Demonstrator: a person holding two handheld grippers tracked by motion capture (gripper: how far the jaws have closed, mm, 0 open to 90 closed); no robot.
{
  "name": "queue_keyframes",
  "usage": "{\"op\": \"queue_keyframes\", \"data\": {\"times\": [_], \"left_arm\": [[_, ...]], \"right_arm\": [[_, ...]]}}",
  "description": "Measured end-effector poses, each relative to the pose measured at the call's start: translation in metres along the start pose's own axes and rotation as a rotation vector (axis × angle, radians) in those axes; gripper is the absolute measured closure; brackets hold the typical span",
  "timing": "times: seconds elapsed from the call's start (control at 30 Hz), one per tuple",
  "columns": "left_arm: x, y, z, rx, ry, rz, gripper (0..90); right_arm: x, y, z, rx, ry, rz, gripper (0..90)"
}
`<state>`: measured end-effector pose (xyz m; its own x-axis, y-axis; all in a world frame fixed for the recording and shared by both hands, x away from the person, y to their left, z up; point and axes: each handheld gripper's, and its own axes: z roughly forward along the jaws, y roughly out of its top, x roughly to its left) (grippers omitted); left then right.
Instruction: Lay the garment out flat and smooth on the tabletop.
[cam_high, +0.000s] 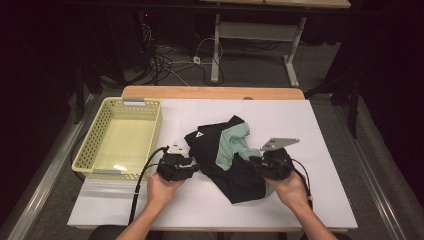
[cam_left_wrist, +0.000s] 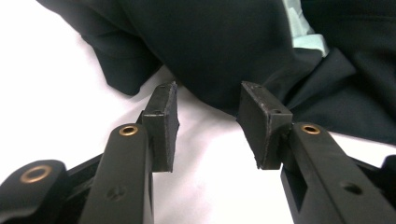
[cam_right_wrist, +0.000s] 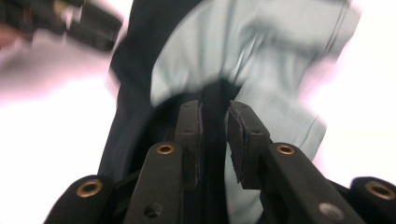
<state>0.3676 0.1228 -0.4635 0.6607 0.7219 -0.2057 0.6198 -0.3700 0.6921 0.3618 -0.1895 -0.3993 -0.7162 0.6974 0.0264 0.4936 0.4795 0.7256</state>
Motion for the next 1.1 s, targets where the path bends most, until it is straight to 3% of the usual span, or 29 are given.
{"op": "queue_keyframes", "data": {"times": [0.07,0.17,0.33,0.4,0.43,0.5,0.53,0.67,0.83,0.97,1.1], "left_arm": [[0.000,0.000,0.001,0.001,0.003,0.000,55.3],[0.001,0.000,0.004,0.017,0.012,-0.002,54.2],[0.001,0.000,0.008,0.028,0.026,-0.008,51.3],[0.001,0.000,0.010,0.034,0.028,-0.007,50.9],[0.002,0.000,0.011,0.037,0.029,-0.008,50.5],[0.002,0.000,0.012,0.039,0.031,-0.010,50.1],[0.002,0.000,0.013,0.039,0.030,-0.010,50.0],[0.004,0.000,0.012,0.033,0.026,-0.015,49.3],[-0.001,0.001,0.012,0.028,0.029,-0.006,48.9],[-0.007,0.004,0.015,0.022,0.024,0.008,48.9],[-0.013,0.012,0.018,0.014,0.010,0.031,48.9]], "right_arm": [[-0.002,0.013,0.010,-0.007,0.009,0.004,73.9],[-0.008,0.023,0.038,0.040,0.008,0.022,70.4],[-0.017,0.023,0.078,0.112,0.004,0.085,59.9],[-0.019,0.021,0.088,0.128,0.029,0.115,59.2],[-0.019,0.020,0.092,0.132,0.037,0.119,61.4],[-0.017,0.020,0.097,0.141,0.061,0.089,81.1],[-0.015,0.020,0.097,0.146,0.070,0.078,85.7],[-0.013,0.023,0.081,0.097,0.040,0.022,87.6],[-0.024,0.023,0.042,0.000,0.000,0.022,87.5],[-0.035,0.012,0.023,-0.013,-0.049,0.025,87.5],[-0.050,-0.006,0.018,0.004,-0.062,0.070,87.3]]}}
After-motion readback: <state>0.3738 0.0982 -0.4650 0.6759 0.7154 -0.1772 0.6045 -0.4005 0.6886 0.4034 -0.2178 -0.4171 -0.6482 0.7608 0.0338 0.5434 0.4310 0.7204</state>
